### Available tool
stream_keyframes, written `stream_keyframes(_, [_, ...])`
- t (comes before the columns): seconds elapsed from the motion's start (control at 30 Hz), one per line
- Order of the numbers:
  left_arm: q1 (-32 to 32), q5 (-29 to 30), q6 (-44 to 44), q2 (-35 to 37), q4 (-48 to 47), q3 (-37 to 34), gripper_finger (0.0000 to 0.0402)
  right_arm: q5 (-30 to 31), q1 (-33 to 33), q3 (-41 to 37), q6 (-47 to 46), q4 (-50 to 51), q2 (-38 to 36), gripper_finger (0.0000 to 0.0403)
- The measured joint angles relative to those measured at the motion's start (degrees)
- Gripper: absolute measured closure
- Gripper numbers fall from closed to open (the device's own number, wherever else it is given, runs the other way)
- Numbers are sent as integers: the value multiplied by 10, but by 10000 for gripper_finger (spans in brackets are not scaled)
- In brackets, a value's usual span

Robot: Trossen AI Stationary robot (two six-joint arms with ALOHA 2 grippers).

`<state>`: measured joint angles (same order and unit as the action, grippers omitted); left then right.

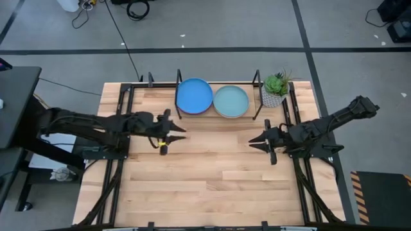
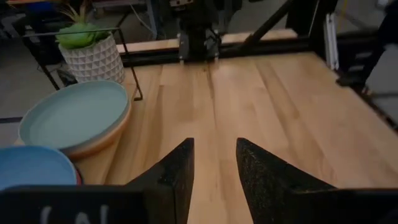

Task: Place and stack plates onto a shelf
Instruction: Return to Home Position

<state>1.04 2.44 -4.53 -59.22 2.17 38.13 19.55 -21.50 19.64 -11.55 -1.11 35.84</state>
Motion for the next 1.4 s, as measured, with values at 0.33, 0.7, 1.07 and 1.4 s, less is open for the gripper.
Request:
stream_keyframes(0.33, [-2,-3,-20,124,57,-140,276,-1,42,-43,47,6,-113,335])
stream_keyframes(0.7, [-7,9,-26,282,88,-244,277,20,67,-63,51,63,-237,336])
stream_keyframes(1.07, [-4,18,-7,427,54,-287,277,20,74,-153,4,42,-345,335])
stream_keyframes(1.4, [-4,3,8,510,106,-348,277,27,74,-192,2,-44,-348,335])
